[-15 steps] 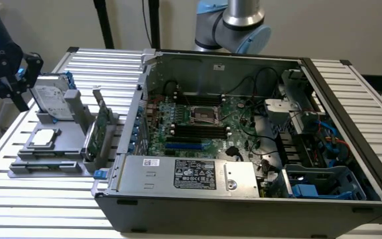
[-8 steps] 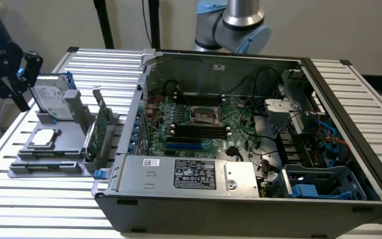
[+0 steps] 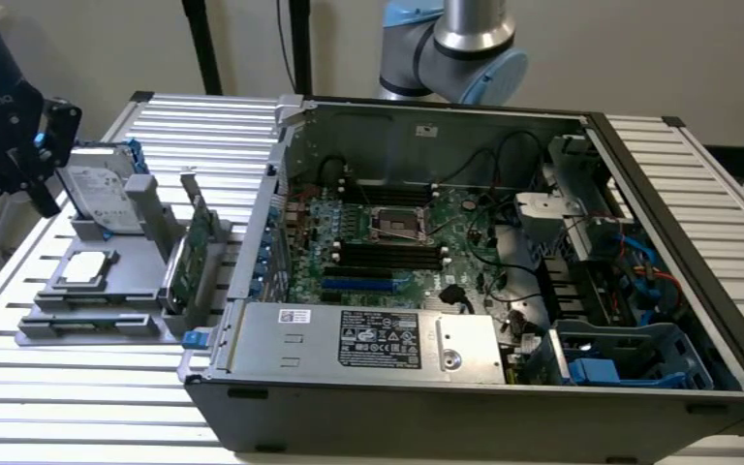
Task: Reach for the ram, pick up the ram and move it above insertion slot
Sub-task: 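Pick up the ram and move it above insertion slot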
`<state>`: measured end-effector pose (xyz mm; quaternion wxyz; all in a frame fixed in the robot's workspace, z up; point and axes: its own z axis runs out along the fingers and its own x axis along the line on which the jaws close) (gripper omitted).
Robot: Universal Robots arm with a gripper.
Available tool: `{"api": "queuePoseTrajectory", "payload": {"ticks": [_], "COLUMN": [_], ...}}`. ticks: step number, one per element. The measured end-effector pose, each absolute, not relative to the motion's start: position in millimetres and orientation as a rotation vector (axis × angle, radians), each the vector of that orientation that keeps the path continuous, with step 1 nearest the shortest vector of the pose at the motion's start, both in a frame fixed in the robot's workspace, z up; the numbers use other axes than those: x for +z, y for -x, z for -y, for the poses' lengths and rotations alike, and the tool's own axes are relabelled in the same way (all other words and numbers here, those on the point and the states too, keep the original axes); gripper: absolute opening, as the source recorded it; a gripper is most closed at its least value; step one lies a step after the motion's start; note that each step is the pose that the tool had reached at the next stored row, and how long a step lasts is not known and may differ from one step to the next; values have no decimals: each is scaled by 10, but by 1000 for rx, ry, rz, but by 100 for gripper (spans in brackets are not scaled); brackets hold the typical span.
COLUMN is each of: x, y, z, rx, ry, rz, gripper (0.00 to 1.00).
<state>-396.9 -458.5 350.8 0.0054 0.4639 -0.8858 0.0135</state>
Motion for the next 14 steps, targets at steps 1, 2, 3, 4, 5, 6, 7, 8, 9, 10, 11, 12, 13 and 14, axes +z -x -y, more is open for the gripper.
{"api": "queuePoseTrajectory", "payload": {"ticks": [1,2,3,4,5,6,7,8,9,10,11,12,13,14], "x": [3508,3508,3508,3507,3507,3507,3507,3507,3507,3507,3507,3506,3506,3506], "y": [3970,3969,3969,3970,3969,3969,3969,3970,3970,3969,3969,3969,3969,3970], "z": [4585,4585,4585,4585,4585,4585,4585,4585,4585,4585,4585,4585,4585,4585], "rx": [42,43,43,43,43,43,43,43,44,44,44,44,44,44], "ry": [-1477,-1503,-1527,-1554,-1578,-1604,-1628,-1652,-1676,-1700,-1724,-1747,-1772,-1795], "rz": [2760,2747,2734,2719,2705,2690,2676,2661,2647,2632,2617,2601,2585,2569], "gripper": [11,11,11,11,11,11,11,11,11,11,11,11,11,11]}}
